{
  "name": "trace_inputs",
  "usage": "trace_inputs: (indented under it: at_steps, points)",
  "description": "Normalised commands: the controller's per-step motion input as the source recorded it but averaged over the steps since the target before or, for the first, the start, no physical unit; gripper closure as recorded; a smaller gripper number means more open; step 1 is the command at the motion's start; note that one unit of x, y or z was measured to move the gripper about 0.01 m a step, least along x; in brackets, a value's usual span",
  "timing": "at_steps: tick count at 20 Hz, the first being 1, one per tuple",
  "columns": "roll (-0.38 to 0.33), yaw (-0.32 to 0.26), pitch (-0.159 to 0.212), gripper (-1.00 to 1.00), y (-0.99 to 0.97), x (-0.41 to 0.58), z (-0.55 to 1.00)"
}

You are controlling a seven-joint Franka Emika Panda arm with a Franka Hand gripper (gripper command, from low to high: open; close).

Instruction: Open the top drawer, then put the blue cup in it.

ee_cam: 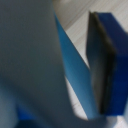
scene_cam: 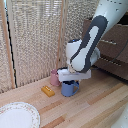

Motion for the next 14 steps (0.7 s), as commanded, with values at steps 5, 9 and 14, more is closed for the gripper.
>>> trace_inputs:
  at_steps: [5,9,14]
  points:
    - [0.009,0.006,-0.020,1.00,0.12,-0.193,0.00]
    - [0.129,-0.108,-0.086,1.00,0.01,-0.028,0.49]
    - [0.102,-0.118,-0.081,1.00,0.08,0.124,0.71]
